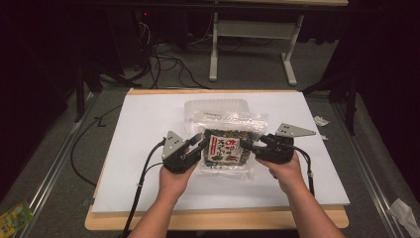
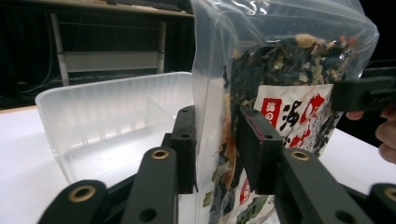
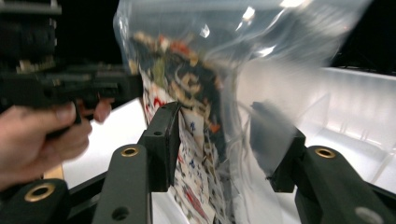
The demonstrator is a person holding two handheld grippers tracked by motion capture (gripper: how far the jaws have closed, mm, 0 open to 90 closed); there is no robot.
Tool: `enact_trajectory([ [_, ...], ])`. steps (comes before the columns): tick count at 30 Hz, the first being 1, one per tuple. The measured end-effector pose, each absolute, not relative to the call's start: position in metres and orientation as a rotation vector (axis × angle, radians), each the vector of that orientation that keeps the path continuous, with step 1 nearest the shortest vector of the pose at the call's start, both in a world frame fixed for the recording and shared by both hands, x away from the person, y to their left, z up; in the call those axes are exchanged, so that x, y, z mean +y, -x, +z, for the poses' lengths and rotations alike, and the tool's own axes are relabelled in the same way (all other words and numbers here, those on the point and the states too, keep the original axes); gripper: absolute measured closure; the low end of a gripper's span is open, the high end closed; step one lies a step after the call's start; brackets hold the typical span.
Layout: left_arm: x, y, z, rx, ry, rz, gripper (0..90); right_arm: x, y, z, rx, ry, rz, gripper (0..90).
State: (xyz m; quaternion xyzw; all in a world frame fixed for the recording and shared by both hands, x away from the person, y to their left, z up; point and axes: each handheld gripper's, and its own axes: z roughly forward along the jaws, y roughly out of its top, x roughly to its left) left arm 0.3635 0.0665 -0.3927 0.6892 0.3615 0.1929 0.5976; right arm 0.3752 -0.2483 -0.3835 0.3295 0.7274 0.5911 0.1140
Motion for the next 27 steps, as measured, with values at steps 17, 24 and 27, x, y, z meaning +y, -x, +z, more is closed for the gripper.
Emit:
enact_trajectory([
  [17, 0.097, -0.362, -0.405, 0.904, -1.659, 0.467, 40.2, -0.238, -0.36, -0.375, 2.2, -0.715, 1.729, 76.5],
  [24, 0.125, -0.352, -0.413, 0.933, -1.716, 0.521, 38.7, -0.241, -0.353, -0.373, 2.155, -0.748, 1.738, 76.9],
  [27, 0.136, -0.347, -0.419, 0.951, -1.752, 0.535, 36.5, -0.243, -0.35, -0.371, 2.134, -0.777, 1.741, 77.0],
])
